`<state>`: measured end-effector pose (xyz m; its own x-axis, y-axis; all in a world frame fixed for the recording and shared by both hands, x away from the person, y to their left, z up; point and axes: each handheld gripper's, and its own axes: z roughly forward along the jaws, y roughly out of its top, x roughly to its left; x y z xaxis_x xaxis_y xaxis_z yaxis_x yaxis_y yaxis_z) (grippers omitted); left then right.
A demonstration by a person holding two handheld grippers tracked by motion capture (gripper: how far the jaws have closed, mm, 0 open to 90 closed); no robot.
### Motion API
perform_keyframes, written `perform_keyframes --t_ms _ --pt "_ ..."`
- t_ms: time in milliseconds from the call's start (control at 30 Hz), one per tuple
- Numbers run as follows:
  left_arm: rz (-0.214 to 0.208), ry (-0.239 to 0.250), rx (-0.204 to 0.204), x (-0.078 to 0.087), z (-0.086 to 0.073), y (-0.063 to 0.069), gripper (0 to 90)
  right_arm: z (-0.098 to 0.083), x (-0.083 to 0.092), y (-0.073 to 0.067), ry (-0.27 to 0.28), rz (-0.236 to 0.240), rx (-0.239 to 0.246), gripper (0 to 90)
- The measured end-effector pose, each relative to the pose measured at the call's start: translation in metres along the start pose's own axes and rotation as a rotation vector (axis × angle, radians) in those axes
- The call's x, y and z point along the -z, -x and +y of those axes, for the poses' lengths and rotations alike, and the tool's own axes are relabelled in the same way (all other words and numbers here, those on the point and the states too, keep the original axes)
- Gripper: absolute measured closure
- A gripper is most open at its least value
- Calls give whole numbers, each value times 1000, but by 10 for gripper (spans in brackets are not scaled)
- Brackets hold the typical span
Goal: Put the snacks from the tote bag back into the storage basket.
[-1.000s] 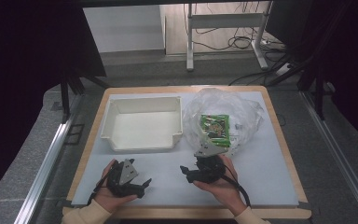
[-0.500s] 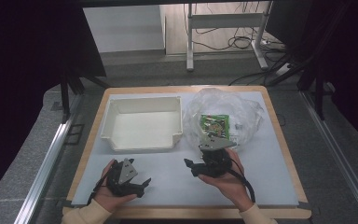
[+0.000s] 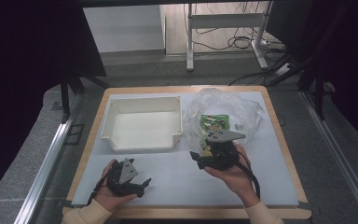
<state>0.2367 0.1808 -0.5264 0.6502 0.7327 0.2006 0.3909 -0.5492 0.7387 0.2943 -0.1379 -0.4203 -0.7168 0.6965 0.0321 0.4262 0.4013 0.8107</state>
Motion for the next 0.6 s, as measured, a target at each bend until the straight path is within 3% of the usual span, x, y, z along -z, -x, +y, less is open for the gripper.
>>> perform_keyframes --t_ms 67,167,600 --pt "1 -1 0 0 0 0 94 1 1 4 -4 16 -25 288" --pt "3 -4 1 -1 0 0 95 2 2 12 -1 4 -44 288" --pt "4 -3 3 0 0 -1 95 15 -5 24 6 -2 -52 288"
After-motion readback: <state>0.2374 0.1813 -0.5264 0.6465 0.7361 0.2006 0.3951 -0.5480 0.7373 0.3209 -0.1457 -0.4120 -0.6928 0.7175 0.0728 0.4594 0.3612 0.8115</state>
